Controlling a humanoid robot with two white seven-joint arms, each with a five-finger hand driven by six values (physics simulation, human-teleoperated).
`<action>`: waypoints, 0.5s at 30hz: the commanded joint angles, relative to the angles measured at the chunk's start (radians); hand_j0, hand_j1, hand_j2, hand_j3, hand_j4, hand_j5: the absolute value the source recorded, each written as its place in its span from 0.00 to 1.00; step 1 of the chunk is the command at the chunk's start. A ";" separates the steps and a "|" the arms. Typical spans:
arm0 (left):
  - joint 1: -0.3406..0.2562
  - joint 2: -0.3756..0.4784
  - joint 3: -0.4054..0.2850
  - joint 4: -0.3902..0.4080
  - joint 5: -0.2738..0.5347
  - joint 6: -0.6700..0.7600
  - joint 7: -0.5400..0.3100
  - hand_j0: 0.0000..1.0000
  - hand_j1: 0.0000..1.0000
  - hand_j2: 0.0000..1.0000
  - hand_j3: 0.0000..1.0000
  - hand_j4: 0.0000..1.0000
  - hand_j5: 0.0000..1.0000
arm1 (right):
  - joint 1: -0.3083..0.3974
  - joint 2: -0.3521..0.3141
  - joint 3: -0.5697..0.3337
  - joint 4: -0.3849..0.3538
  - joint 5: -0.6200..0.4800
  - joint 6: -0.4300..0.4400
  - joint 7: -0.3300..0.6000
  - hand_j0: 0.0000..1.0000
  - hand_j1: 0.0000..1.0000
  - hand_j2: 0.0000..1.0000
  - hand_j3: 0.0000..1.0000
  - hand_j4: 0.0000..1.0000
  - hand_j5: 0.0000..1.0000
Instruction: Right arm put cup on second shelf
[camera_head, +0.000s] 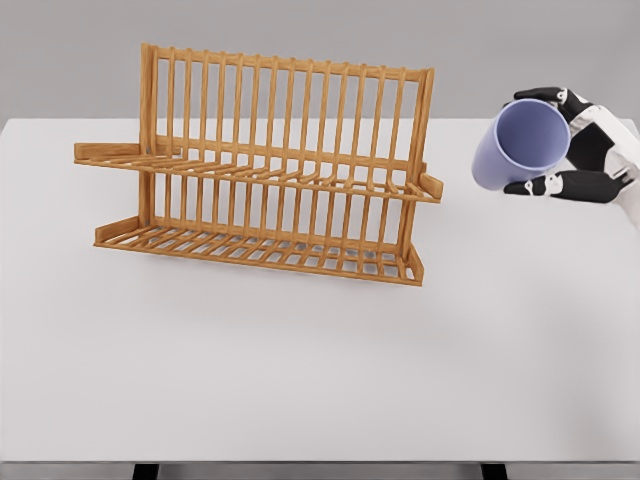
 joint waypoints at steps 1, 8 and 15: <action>0.000 0.000 0.000 0.000 0.000 0.000 0.000 1.00 1.00 1.00 1.00 1.00 1.00 | -0.002 0.003 0.001 -0.011 -0.007 0.001 0.000 0.66 0.66 0.66 0.66 0.66 0.66; 0.000 0.000 0.000 0.000 0.000 0.000 0.000 1.00 1.00 1.00 1.00 1.00 1.00 | -0.034 0.006 0.004 -0.039 -0.007 -0.001 0.000 0.66 0.66 0.66 0.66 0.66 0.66; 0.000 0.000 0.000 0.000 0.000 0.000 0.000 1.00 1.00 1.00 1.00 1.00 1.00 | -0.069 0.032 0.026 -0.039 -0.007 0.002 0.000 0.66 0.66 0.66 0.66 0.66 0.66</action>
